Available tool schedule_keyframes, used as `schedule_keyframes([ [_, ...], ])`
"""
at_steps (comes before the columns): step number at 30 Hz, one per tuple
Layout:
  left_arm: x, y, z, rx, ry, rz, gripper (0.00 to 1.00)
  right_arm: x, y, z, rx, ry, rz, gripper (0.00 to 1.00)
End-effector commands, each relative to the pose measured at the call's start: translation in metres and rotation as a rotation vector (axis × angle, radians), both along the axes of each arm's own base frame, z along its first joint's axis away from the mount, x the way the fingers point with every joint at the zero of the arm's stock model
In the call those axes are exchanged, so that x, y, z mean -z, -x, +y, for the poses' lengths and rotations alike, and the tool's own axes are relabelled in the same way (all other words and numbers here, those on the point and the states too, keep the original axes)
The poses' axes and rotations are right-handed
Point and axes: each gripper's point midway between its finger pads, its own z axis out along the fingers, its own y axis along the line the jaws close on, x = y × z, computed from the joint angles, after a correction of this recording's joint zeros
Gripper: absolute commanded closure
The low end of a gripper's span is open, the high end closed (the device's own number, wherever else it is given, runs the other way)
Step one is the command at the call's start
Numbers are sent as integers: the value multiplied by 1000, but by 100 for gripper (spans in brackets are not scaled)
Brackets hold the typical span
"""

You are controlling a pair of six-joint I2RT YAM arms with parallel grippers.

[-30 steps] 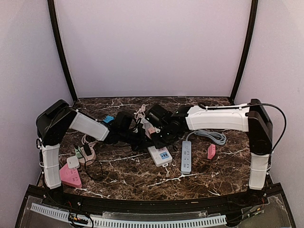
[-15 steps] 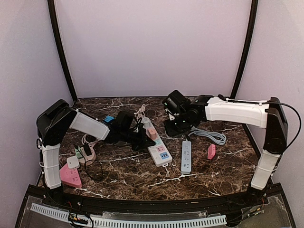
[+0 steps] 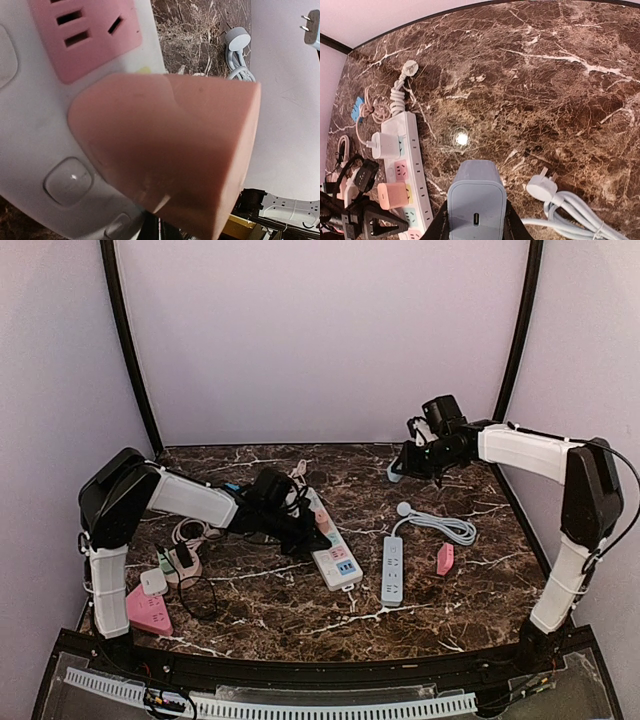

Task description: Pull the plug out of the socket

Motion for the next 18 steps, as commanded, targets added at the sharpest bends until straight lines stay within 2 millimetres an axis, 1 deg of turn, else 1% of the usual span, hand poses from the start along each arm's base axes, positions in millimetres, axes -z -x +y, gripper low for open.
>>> schedule_keyframes([
  [1,-32,6,2,26,-6,-51,97,9,-31,1,-35,-147,12,100],
  [2,-33,7,3,27,-8,-51,97,14,-37,-3,-29,-160,22,100],
  [3,-41,8,4,28,-2,-66,97,19,-42,-5,-25,-177,31,100],
  [4,-42,10,6,28,-9,-65,97,23,-47,-8,-24,-195,41,100],
  [5,-50,10,7,28,-4,-82,96,27,-52,-13,-17,-213,50,100],
  [6,-50,11,10,28,-10,-84,96,34,-57,-15,-13,-225,61,100],
  [7,-59,12,10,28,-1,-97,95,38,-61,-18,-7,-235,69,100],
  [8,-59,13,13,28,-6,-98,95,44,-65,-21,-1,-238,78,100],
  [9,-66,14,14,27,1,-109,95,48,-68,-23,5,-236,84,100],
  [10,-67,15,15,24,-3,-111,94,53,-71,-26,11,-235,92,100],
  [11,-73,16,16,23,4,-120,94,59,-74,-29,16,-237,101,100],
  [15,-80,18,21,14,5,-133,94,72,-80,-39,29,-271,129,100],
  [18,-83,20,21,13,14,-130,94,80,-81,-47,36,-308,155,100],
])
